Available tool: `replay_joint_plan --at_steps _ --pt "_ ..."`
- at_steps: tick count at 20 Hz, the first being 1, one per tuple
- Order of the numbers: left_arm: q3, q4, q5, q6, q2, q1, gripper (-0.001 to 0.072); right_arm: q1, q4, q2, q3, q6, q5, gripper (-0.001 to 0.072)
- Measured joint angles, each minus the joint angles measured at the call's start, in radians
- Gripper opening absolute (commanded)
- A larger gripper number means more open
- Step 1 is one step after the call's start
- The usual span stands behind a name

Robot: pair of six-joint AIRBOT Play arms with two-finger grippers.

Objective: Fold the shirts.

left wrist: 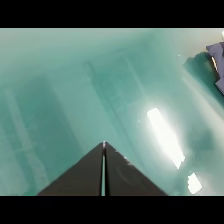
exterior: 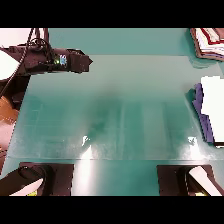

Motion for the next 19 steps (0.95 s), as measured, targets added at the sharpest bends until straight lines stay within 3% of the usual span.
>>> replay_joint_plan --at_steps 6,7,9,10,19 --pt "0.000 0.000 -0.009 0.001 0.000 0.000 0.0027 0.476 0.067 0.003 0.072 0.000 -0.121 0.0549" --pt "0.000 0.000 -0.010 0.001 0.000 0.000 0.0028 0.539 0.069 0.003 0.075 0.000 -0.140 0.0466" --pt "0.000 0.000 -0.011 0.001 0.000 0.000 0.0028 0.653 0.060 0.003 0.081 0.000 -0.179 0.0074" --pt "0.000 0.000 -0.011 0.001 0.000 0.000 0.0027 0.702 0.047 0.003 0.082 0.000 -0.193 0.0018" --pt "0.000 -0.001 -0.011 0.001 0.000 0.000 0.0028 0.870 -0.035 0.003 0.085 0.000 -0.233 0.0019"
